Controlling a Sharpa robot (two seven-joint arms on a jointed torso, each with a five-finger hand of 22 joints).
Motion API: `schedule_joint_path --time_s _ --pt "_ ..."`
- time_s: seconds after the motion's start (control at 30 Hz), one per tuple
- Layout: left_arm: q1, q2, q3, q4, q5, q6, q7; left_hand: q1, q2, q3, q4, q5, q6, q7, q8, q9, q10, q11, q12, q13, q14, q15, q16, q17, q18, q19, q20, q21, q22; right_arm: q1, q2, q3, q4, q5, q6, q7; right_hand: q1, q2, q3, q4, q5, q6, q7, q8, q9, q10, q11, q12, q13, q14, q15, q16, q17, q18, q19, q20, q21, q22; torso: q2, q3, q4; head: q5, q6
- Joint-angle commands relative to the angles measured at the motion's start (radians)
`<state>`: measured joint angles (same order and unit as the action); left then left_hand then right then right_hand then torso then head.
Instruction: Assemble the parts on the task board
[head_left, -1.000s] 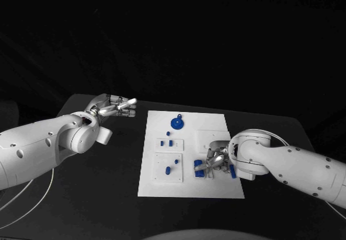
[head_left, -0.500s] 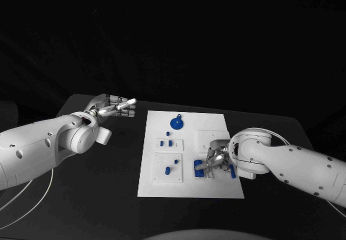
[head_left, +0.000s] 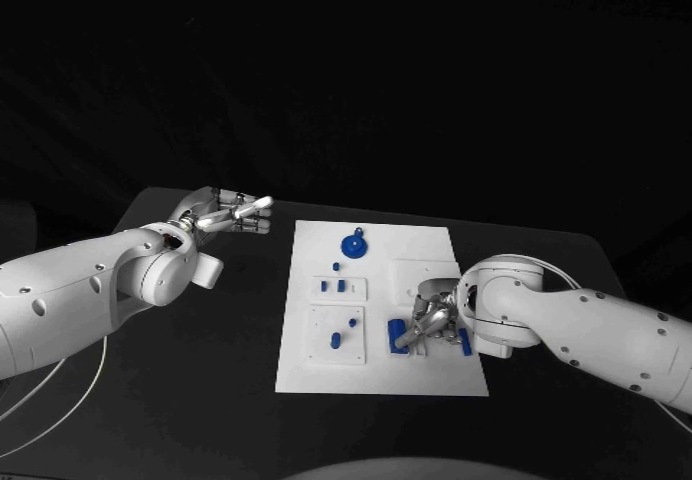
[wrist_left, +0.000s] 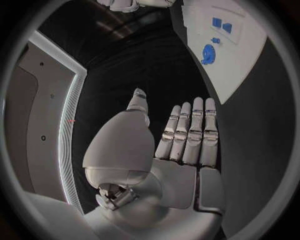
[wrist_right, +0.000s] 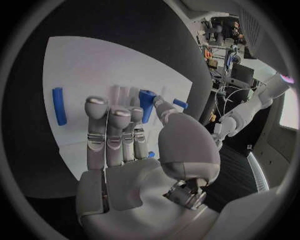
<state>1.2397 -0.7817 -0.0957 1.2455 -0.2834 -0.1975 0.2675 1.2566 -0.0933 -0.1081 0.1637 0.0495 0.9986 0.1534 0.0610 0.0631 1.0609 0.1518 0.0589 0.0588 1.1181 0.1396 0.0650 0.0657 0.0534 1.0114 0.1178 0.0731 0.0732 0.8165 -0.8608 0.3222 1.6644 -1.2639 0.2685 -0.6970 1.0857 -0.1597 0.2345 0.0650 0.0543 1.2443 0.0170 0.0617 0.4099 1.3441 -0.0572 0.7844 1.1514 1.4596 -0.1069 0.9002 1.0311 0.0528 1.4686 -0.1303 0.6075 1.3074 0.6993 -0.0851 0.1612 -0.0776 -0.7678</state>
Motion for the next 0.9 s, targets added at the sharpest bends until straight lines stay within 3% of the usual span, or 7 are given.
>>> schedule_joint_path --time_s 0.03,0.1,0.17,0.43,0.5,0.67,0.9 --pt "0.001 0.001 0.001 0.001 -0.005 0.01 0.003 0.007 0.001 0.002 0.005 -0.002 0.003 0.001 0.002 0.0 -0.009 0.001 0.001 0.0 -0.01 0.0 -0.003 -0.001 -0.005 -0.004 0.004 -0.002 -0.001 -0.001 -0.002 0.001 0.007 0.015 0.022 -0.022 -0.018 -0.002 -0.017 0.015 -0.006 0.008 0.002 0.003 0.0 0.007 0.002 0.005 0.001 0.002 -0.001 0.006 0.001 -0.006 0.048 -0.003 0.005 0.066 0.0 0.0005 -0.0002 0.001 0.001" --pt "0.001 0.0 0.001 0.001 -0.005 0.01 0.003 0.007 0.001 0.002 0.005 -0.002 0.003 0.001 0.002 0.0 -0.009 0.001 0.001 0.0 -0.01 0.0 -0.003 -0.001 -0.005 -0.004 0.004 -0.002 -0.001 -0.002 -0.004 0.002 0.009 0.019 0.021 -0.018 -0.023 -0.005 -0.034 0.036 -0.006 0.008 0.002 0.003 0.001 0.008 0.001 0.005 0.002 0.002 -0.002 0.005 0.0 -0.006 0.048 -0.003 0.006 0.067 0.0 0.0006 -0.0005 0.001 0.001" --pt "0.001 0.0 0.001 0.001 -0.005 0.01 0.003 0.007 0.001 0.002 0.005 -0.002 0.003 0.001 0.002 0.0 -0.009 0.001 0.001 0.0 -0.01 0.0 -0.003 -0.001 -0.005 -0.004 0.004 -0.002 -0.001 -0.002 -0.005 0.003 0.011 0.022 0.019 -0.014 0.004 -0.005 -0.073 0.089 -0.005 0.006 -0.001 0.003 0.001 0.007 0.0 0.002 0.002 0.002 -0.002 0.005 0.0 -0.005 0.048 -0.004 0.007 0.067 0.001 0.0006 -0.0001 0.001 0.0" --pt "0.001 0.0 0.001 0.0 -0.008 0.011 0.002 0.005 0.005 0.002 0.001 -0.002 0.003 0.001 0.002 0.0 -0.009 0.001 0.001 0.0 -0.01 0.0 -0.003 -0.001 -0.004 -0.004 0.005 -0.002 -0.001 -0.002 -0.008 0.006 0.011 0.029 0.014 -0.004 -0.007 -0.009 -0.073 0.132 -0.006 0.006 0.001 0.003 0.002 0.008 0.001 0.001 0.004 0.001 -0.003 0.005 -0.001 -0.005 0.048 -0.004 0.006 0.066 0.0 0.0002 -0.0003 0.0 0.001" --pt "0.001 0.001 0.001 -0.001 -0.008 0.012 0.001 0.005 0.007 0.002 0.0 -0.002 0.003 0.001 0.002 0.0 -0.009 0.001 0.001 0.0 -0.01 0.0 -0.003 -0.001 -0.004 -0.004 0.005 -0.002 -0.001 -0.002 -0.009 0.006 0.01 0.03 0.021 -0.003 0.005 -0.01 -0.071 0.123 -0.006 0.007 0.001 0.003 0.003 0.008 0.001 0.001 0.004 0.001 -0.002 0.005 -0.001 -0.005 0.048 -0.004 0.006 0.066 0.0 0.0 -0.0005 -0.001 0.001" --pt "0.001 0.002 0.001 -0.003 -0.009 0.014 0.001 0.005 0.007 0.002 0.0 -0.002 0.003 0.001 0.002 0.0 -0.009 0.001 0.001 0.0 -0.01 0.0 -0.003 -0.001 -0.004 -0.004 0.005 -0.002 -0.001 -0.002 -0.012 0.007 0.01 0.03 0.044 0.0 0.058 -0.01 -0.004 0.045 -0.002 0.009 0.0 0.003 0.006 0.008 0.001 0.003 0.005 0.002 0.0 0.006 -0.002 -0.005 0.047 -0.001 0.007 0.067 0.0 -0.0006 0.0003 -0.001 -0.001" --pt "0.001 0.002 0.001 -0.004 -0.009 0.013 0.001 0.004 0.009 0.0 -0.005 -0.002 0.003 0.002 0.002 0.0 -0.01 0.002 0.001 0.0 -0.01 0.0 -0.003 -0.001 -0.004 -0.004 0.005 -0.002 -0.001 -0.003 -0.015 0.007 0.013 0.03 0.069 0.001 0.072 0.02 -0.008 -0.076 0.008 0.01 -0.002 0.002 0.002 0.005 0.0 0.009 0.002 0.0 0.001 0.009 -0.008 -0.002 0.047 0.002 0.008 0.068 0.0 -0.0005 0.0008 -0.001 -0.001"
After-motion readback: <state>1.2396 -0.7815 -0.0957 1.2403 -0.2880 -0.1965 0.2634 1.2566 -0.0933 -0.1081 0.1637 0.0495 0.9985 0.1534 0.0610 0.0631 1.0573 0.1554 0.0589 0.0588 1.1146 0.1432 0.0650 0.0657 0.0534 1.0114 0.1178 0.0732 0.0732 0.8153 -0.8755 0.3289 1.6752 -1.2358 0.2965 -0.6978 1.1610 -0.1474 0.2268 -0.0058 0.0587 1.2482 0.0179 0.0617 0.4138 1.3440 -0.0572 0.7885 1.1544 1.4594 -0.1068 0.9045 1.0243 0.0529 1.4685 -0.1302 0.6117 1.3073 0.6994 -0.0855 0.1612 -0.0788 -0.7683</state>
